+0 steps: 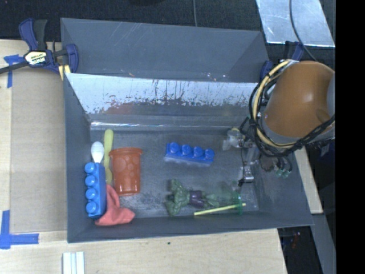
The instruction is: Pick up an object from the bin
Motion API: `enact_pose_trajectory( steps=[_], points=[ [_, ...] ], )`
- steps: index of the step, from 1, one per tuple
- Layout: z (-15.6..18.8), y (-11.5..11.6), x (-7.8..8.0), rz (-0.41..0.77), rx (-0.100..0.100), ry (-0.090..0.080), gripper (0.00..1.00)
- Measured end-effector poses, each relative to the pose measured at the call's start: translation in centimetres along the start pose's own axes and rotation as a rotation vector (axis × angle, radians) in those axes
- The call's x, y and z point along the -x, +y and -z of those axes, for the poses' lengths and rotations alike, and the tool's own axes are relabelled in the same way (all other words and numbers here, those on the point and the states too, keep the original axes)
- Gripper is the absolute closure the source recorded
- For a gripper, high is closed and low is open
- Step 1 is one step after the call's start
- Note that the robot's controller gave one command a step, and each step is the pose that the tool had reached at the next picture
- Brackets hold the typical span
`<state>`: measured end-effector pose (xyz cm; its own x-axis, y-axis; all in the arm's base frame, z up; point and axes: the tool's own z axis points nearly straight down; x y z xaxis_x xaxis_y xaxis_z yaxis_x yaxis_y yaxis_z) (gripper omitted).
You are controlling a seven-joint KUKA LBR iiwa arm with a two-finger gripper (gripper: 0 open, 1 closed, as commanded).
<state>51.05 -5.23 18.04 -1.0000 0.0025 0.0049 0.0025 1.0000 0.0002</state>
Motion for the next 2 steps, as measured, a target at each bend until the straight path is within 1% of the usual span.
enact_pose_trajectory(
  steps=[1, 2],
  points=[
    [0.4, 0.0, 0.2, 0.002, -0.001, -0.008, 0.00],
    [-0.3, 3.5, 1.4, 0.014, -0.004, -0.011, 0.00]
  ],
)
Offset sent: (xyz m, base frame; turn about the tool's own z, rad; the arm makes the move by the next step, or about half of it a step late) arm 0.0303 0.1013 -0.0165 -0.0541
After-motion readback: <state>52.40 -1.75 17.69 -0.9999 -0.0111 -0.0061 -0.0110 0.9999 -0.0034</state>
